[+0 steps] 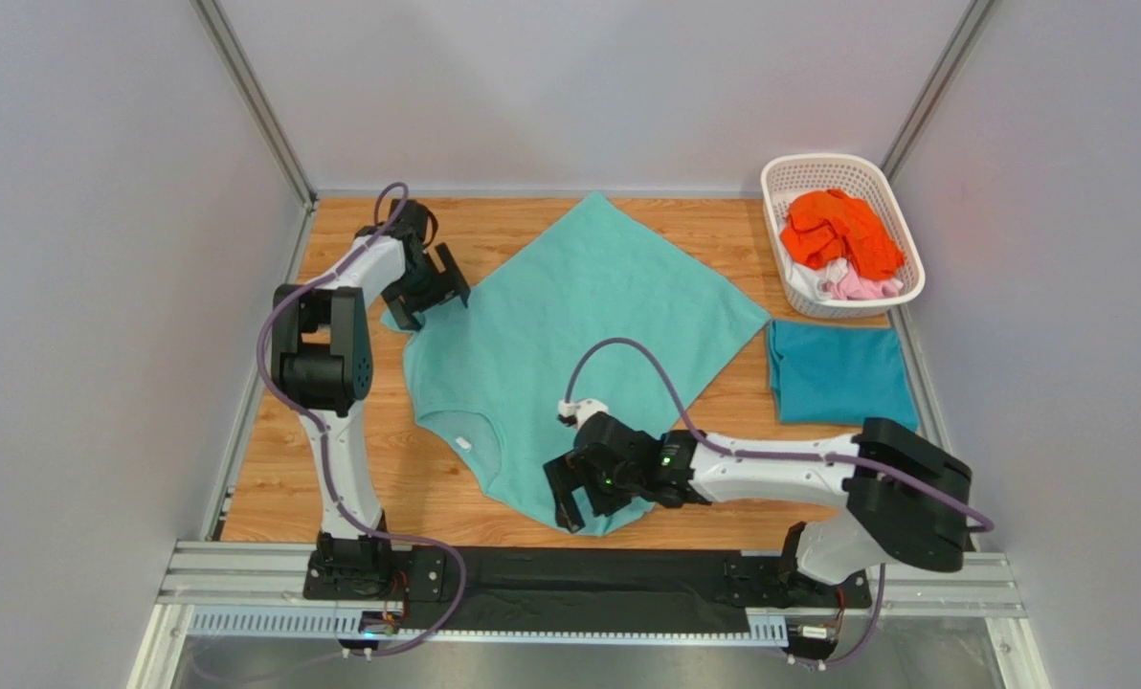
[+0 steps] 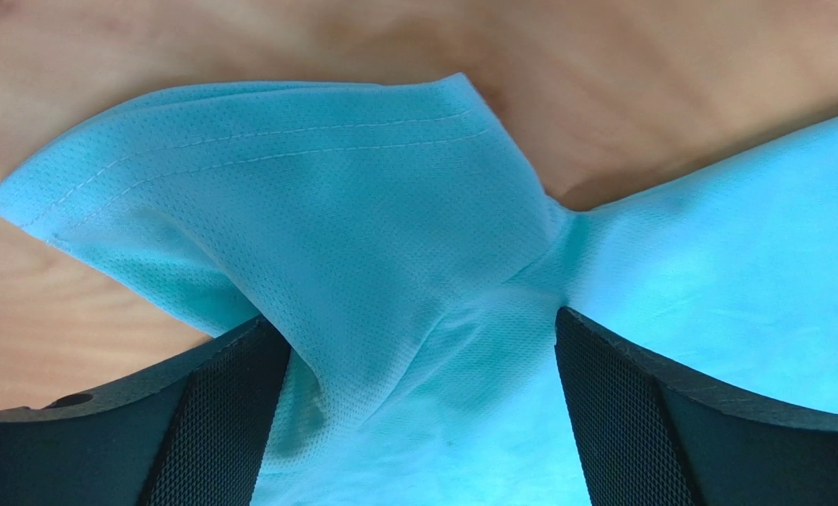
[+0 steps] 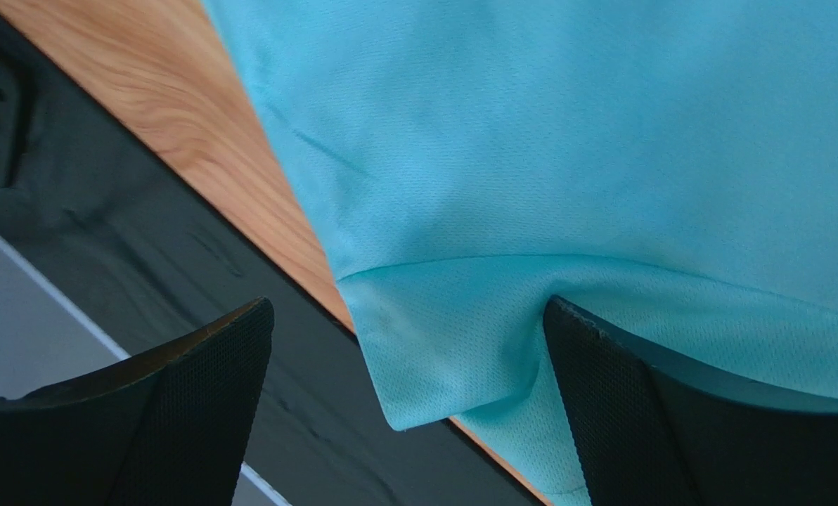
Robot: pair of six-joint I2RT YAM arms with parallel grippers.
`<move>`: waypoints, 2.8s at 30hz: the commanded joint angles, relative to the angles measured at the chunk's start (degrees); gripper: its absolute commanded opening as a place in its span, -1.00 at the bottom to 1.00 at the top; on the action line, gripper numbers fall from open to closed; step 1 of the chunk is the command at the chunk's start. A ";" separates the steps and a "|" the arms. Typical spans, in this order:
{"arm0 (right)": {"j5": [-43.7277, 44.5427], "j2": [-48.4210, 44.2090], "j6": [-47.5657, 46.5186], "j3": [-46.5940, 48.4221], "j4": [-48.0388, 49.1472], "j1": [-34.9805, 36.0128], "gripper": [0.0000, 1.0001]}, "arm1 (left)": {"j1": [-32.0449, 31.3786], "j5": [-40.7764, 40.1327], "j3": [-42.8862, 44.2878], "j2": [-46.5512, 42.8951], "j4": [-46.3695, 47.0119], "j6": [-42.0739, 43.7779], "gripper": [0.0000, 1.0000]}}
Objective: Fold and stack the t-shirts
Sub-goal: Flatten the tshirt out
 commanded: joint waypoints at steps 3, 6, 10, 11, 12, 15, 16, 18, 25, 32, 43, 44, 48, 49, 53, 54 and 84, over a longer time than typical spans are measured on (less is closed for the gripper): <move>-1.69 5.08 -1.58 10.72 1.71 4.60 1.00 | 0.03 7.08 7.27 2.23 4.43 4.20 0.99; 0.77 3.16 -3.86 13.71 -2.32 4.87 1.00 | -0.14 7.88 11.14 0.22 1.89 5.26 0.99; 10.51 -5.08 -5.80 12.68 -10.23 4.78 1.00 | -0.58 1.30 11.15 -6.81 -1.88 6.14 0.99; 10.71 -6.68 -6.06 11.71 -10.86 4.78 1.00 | -0.58 0.50 9.67 -8.48 -2.07 6.32 0.99; 10.53 -8.09 -5.98 10.83 -11.38 4.69 1.00 | -0.58 -1.68 8.87 -11.54 -2.07 6.58 0.99; 9.48 -14.15 -4.22 6.08 -12.97 4.78 1.00 | -0.58 -4.77 6.50 -15.77 -3.65 6.06 0.99; 8.52 -15.38 -3.87 5.11 -13.58 4.78 1.00 | -0.58 -5.04 6.14 -16.40 -5.22 5.36 0.99; 8.25 -19.15 -2.64 2.40 -14.20 4.87 1.00 | -0.58 -3.48 5.09 -18.41 -6.64 4.30 0.99; -0.43 -22.08 -6.41 -3.33 -8.49 4.96 0.93 | -7.69 -3.02 -11.85 -28.70 -2.61 0.61 0.99; 7.01 -15.23 -3.78 -2.80 -10.95 4.78 0.60 | -12.62 -0.30 -32.16 -34.07 6.54 -4.75 0.99; 7.38 -5.12 -3.17 -0.61 -6.82 4.78 0.06 | -12.62 -4.60 -38.16 -29.68 7.95 -4.67 0.99; 6.58 -4.24 -3.08 -0.09 -6.73 4.78 -0.11 | -12.62 -4.69 -38.24 -29.33 8.04 -4.58 0.99; 3.24 -2.65 -3.60 3.86 -11.55 4.78 -0.72 | -12.62 -6.18 -37.89 -28.10 7.95 -4.32 0.99; 2.63 -3.00 -3.78 4.66 -12.87 4.69 -0.75 | -12.62 -6.36 -37.63 -27.92 7.95 -4.23 0.99; 1.75 -5.90 -5.18 9.32 -20.95 4.69 -0.83 | -12.62 -7.41 -37.10 -27.04 7.77 -3.70 0.99; -0.26 -6.25 -5.71 10.19 -23.23 4.52 -0.83 | -12.62 -7.68 -36.93 -26.86 7.51 -3.44 0.99; -1.33 0.32 -16.08 16.09 -13.77 -37.04 1.00 | -11.40 -9.97 -35.43 -26.51 4.17 -0.98 0.99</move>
